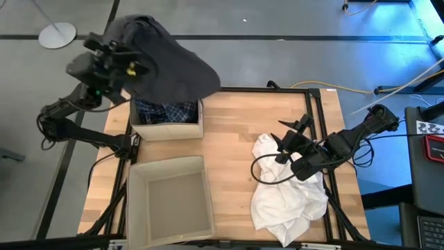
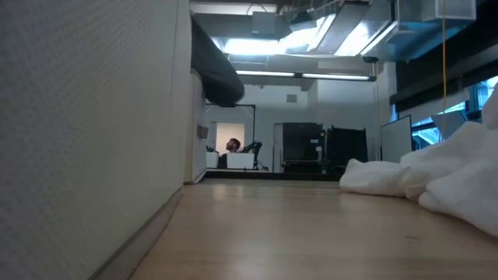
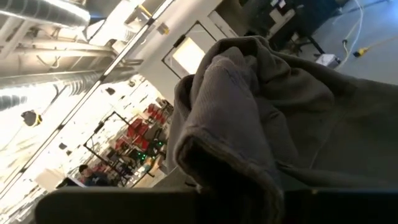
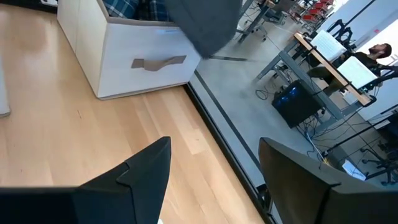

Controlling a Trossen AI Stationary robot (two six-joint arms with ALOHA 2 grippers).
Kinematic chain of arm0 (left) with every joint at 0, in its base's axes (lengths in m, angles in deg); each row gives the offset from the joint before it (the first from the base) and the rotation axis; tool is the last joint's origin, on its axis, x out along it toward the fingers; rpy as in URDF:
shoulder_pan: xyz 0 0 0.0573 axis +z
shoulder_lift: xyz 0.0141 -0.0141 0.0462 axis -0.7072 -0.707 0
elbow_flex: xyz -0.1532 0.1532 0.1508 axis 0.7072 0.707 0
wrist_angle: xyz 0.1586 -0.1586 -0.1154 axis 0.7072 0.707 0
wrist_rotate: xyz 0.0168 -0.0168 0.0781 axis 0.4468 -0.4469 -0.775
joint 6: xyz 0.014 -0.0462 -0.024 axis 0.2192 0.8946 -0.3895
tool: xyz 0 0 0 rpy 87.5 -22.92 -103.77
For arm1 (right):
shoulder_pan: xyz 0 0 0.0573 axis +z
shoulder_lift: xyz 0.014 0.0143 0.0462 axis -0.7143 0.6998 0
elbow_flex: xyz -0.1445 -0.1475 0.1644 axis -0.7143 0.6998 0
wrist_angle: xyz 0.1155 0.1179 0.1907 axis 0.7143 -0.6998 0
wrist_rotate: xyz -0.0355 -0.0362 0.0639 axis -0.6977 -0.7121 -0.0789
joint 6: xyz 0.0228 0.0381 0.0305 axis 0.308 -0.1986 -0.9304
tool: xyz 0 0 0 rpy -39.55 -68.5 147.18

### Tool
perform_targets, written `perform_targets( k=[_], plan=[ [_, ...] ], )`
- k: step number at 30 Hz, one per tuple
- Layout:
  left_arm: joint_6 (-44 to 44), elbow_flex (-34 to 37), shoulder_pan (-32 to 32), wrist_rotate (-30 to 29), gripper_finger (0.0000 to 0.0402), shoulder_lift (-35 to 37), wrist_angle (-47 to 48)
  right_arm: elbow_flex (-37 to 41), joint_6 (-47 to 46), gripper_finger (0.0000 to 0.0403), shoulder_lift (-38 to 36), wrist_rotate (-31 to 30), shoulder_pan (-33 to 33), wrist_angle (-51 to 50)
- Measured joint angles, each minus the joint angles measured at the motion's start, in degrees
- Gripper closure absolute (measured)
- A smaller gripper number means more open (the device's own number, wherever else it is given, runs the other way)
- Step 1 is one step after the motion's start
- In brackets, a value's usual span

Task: Sort clothes
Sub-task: Put the gray shorts into the top laundry organizer

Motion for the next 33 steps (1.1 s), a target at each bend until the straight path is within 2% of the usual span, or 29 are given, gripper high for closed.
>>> perform_targets(
  k=[4,7,12,15,18,19,21,27,33],
  plan=[
    [-0.68,-6.85,0.32,0.48,0.0372,0.08,5.10,0.00,0.00,0.0158,0.00,-0.02,0.00,0.04],
    [-0.48,-11.93,-0.15,1.07,0.0369,0.10,13.43,0.00,0.00,0.0158,0.00,-0.02,0.00,0.10],
    [7.06,-15.19,-1.40,3.01,0.0375,1.43,29.00,0.00,0.00,0.0158,0.00,-0.53,0.00,0.13],
    [14.71,-15.16,-1.71,10.37,0.0375,1.95,39.39,0.00,0.00,0.0158,0.00,-1.31,0.00,0.15],
    [26.37,-15.02,-1.71,23.90,0.0371,1.76,47.43,-0.02,-0.02,0.0158,0.00,-1.57,0.00,0.33],
    [30.08,-14.66,-1.56,28.54,0.0370,1.34,48.31,-0.02,-0.17,0.0158,0.00,-1.57,0.00,0.42],
    [34.36,-13.31,-1.22,33.15,0.0373,0.70,47.91,-0.02,-0.84,0.0158,0.00,-1.60,0.00,0.39],
    [40.01,-7.39,1.63,36.69,0.0370,-1.57,44.45,-0.02,-1.62,0.0158,0.00,-1.59,0.00,0.44],
    [41.52,1.99,8.39,46.50,0.0374,-0.45,34.12,-0.02,-3.03,0.0158,0.00,-1.54,0.00,0.55]
  ],
)
